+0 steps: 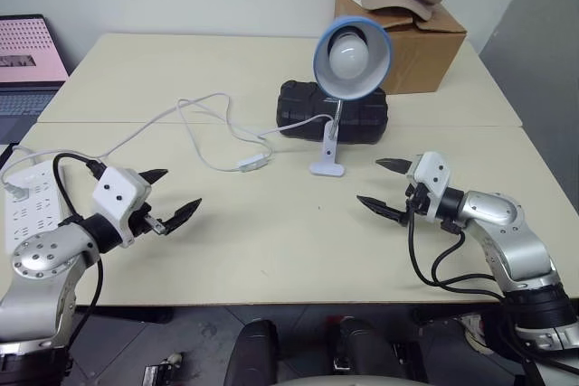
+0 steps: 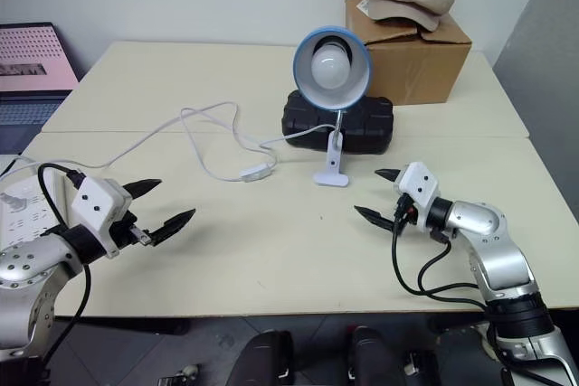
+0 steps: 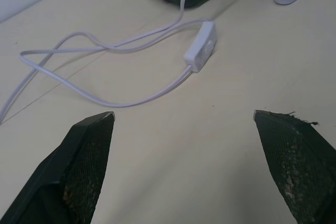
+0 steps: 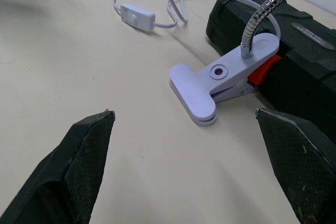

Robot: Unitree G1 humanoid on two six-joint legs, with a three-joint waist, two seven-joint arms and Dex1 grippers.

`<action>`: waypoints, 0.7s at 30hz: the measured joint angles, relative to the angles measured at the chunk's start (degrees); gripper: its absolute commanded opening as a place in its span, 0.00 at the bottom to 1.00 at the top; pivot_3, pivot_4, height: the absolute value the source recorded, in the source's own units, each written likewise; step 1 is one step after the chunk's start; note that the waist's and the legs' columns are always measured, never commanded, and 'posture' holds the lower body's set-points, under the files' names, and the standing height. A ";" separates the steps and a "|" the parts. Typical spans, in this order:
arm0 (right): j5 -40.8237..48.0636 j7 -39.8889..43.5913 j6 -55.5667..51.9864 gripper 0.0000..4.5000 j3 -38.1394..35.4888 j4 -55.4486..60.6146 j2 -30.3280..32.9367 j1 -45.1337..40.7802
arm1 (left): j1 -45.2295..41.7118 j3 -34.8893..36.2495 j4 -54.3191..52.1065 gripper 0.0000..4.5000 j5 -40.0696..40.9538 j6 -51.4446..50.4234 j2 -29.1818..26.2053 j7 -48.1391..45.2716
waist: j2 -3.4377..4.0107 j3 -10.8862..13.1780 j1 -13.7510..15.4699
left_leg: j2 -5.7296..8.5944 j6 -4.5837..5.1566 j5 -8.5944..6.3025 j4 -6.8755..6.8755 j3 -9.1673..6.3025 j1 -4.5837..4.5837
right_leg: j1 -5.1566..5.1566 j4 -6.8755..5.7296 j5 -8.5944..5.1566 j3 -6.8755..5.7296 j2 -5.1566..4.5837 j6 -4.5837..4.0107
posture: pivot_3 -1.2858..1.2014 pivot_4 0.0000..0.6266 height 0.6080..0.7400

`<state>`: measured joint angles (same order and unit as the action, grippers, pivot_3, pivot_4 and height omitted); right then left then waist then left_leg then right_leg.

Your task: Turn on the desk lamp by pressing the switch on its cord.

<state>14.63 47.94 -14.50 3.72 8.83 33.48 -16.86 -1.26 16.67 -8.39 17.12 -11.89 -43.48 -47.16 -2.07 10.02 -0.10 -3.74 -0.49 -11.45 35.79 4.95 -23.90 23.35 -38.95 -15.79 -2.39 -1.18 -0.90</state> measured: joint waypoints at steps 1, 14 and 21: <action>0.01 -0.44 -0.84 1.00 0.13 0.82 -0.23 -0.17 | -1.28 -1.11 1.02 0.98 -0.10 0.16 -0.09 -0.98 | 0.00 0.00 0.02 | 0.00 0.00 0.00 0.01 0.00 0.00 | 0.00 0.00 0.00 0.00 0.00 0.00 | 0.52 0.24 1.00; 1.91 -7.25 -19.09 1.00 1.60 15.19 -1.44 0.25 | -28.03 -15.87 34.57 0.98 -8.63 10.77 5.59 -7.03 | -0.02 -0.01 0.17 | 0.05 0.01 0.01 0.15 -0.04 -0.14 | 0.00 0.00 0.02 -0.08 0.03 0.05 | 0.52 0.24 1.00; 2.53 -10.06 -24.89 1.00 2.04 19.79 -1.89 0.43 | -38.76 -19.05 51.62 0.98 -11.02 14.06 8.00 -12.55 | -0.04 0.00 -0.09 | 0.04 0.02 0.01 0.17 -0.06 -0.17 | 0.03 -0.01 0.02 -0.10 0.09 0.06 | 0.52 0.24 1.00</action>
<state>17.16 37.89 -39.38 5.76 28.62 31.60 -16.43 -40.02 -2.38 43.23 6.10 2.16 -35.48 -59.71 -2.12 10.02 -0.20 -3.71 -0.47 -11.44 35.96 4.89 -24.06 23.38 -38.96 -15.76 -2.49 -1.09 -0.84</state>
